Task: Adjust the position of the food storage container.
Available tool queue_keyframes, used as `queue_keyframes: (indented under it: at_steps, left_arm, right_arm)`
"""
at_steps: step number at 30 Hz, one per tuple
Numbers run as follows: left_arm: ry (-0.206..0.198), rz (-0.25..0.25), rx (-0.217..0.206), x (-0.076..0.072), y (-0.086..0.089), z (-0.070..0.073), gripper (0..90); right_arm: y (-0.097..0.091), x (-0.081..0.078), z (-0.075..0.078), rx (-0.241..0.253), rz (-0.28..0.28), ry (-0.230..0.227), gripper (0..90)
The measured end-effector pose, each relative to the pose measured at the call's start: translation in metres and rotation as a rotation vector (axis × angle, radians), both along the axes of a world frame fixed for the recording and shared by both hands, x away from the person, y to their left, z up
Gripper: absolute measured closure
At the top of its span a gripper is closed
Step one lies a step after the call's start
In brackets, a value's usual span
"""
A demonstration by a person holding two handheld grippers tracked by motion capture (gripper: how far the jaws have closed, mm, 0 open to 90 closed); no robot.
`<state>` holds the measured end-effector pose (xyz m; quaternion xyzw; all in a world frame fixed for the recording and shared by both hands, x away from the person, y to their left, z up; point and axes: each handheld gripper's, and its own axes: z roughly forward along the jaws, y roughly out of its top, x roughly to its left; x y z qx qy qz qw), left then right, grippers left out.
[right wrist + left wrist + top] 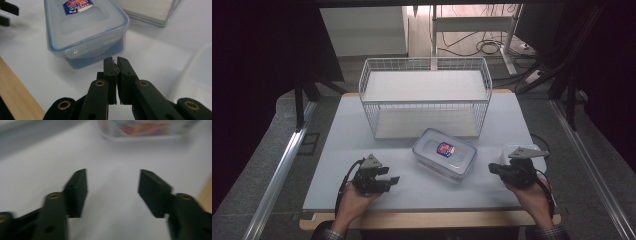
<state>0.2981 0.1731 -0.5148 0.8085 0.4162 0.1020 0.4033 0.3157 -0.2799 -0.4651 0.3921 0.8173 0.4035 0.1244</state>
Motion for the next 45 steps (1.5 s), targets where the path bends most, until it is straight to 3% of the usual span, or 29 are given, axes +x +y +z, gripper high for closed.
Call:
queue_keyframes:
  at_steps: [5, 6, 7, 9, 14, 16, 19, 22, 28, 30, 31, 34, 38, 42, 43, 45]
  left_arm:
    - [-0.033, 0.024, -0.016, 0.041, -0.002, 0.005, 75.4]
    - [-0.033, 0.024, -0.016, 0.041, -0.002, 0.005, 77.6]
    - [-0.051, 0.018, -0.051, 0.057, -0.007, 0.007, 79.2]
    - [-0.054, 0.021, -0.083, 0.072, -0.014, 0.006, 81.4]
    - [-0.047, 0.005, -0.094, 0.096, -0.031, -0.002, 80.8]
    - [-0.037, -0.032, -0.096, 0.096, -0.035, -0.005, 77.4]
    - [-0.038, -0.034, -0.073, 0.093, -0.036, -0.004, 78.6]
    - [-0.012, -0.037, -0.114, 0.083, -0.027, 0.0, 80.1]
    - [0.021, -0.022, -0.131, 0.067, -0.018, 0.0, 81.8]
    - [0.027, -0.021, -0.123, 0.06, -0.018, 0.002, 82.8]
    - [0.022, -0.021, -0.085, 0.057, -0.016, 0.005, 81.2]
    - [-0.031, 0.077, 0.036, 0.063, -0.02, 0.008, 77.3]
    - [-0.004, 0.065, 0.088, 0.074, -0.028, -0.002, 79.7]
    - [0.021, 0.059, 0.054, 0.07, -0.026, -0.002, 82.7]
    - [0.035, 0.052, 0.032, 0.065, -0.023, -0.002, 83.8]
    - [0.049, 0.05, 0.027, 0.059, -0.022, -0.002, 85.4]
  right_arm:
    - [0.018, 0.016, -0.006, -0.048, -0.013, 0.008, 86.6]
    - [0.018, 0.016, -0.006, -0.048, -0.013, 0.008, 86.6]
    - [0.023, 0.022, -0.009, -0.073, -0.051, 0.015, 86.4]
    - [0.027, 0.028, -0.01, -0.073, -0.079, 0.031, 86.5]
    - [0.038, 0.038, -0.015, -0.105, -0.104, 0.047, 87.2]
    - [0.039, 0.041, -0.016, -0.112, -0.11, 0.049, 87.2]
    - [0.04, 0.045, -0.018, -0.101, -0.106, 0.061, 88.8]
    - [0.044, 0.049, -0.019, -0.102, -0.101, 0.057, 89.4]
    - [0.049, 0.06, -0.021, -0.085, -0.084, 0.068, 89.5]
    - [0.053, 0.064, -0.022, -0.088, -0.084, 0.067, 89.5]
    - [0.057, 0.068, -0.025, -0.104, -0.079, 0.072, 89.5]
    - [0.064, 0.073, -0.03, -0.083, -0.048, 0.091, 89.4]
    - [0.073, 0.072, -0.029, -0.1, -0.03, 0.069, 89.4]
    - [0.073, 0.069, -0.03, -0.09, -0.01, 0.072, 89.5]
    - [0.073, 0.068, -0.03, -0.084, -0.008, 0.074, 89.5]
    - [0.074, 0.066, -0.03, -0.091, -0.004, 0.065, 89.5]
